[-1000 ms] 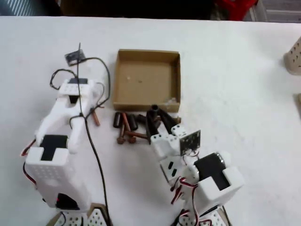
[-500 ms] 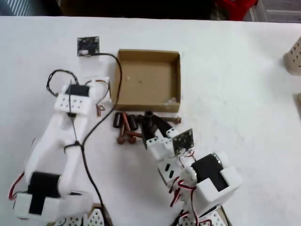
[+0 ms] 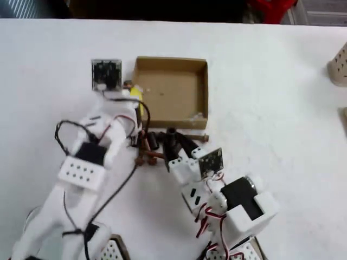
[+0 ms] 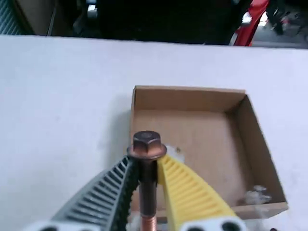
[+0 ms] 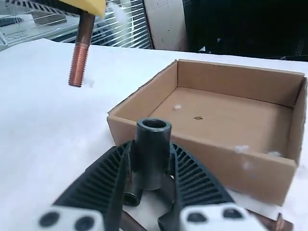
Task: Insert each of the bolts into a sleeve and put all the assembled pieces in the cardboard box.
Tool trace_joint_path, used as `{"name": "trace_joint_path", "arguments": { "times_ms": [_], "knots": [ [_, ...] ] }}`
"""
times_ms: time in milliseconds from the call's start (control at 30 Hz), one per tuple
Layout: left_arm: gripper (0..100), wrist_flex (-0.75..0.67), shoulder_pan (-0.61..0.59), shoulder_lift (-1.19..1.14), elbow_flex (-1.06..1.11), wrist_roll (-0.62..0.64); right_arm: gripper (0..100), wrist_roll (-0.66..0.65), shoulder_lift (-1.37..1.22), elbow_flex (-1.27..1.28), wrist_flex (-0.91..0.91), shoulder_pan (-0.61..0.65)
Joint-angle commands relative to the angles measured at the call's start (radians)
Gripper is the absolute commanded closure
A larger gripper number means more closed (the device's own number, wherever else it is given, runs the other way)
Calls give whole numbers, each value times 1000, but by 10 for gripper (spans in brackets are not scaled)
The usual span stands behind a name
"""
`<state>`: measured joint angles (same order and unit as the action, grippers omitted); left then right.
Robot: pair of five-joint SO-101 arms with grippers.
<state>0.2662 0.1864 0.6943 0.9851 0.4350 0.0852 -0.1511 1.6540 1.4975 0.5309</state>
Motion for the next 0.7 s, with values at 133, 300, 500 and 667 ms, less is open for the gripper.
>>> {"name": "trace_joint_path", "arguments": {
  "times_ms": [133, 300, 500, 667],
  "knots": [
    [976, -364, 160, 337, 259, -3, 981, 0, -1, -9, -1, 5],
    [976, -364, 254, 427, 325, -3, 981, 0, -1, -9, 1, 5],
    [976, -370, 300, 367, 334, -9, 981, 0, -1, -3, 5, 7],
    [976, -439, 291, 260, 299, -9, 981, 0, -1, 0, 5, 22]
  ]
}}
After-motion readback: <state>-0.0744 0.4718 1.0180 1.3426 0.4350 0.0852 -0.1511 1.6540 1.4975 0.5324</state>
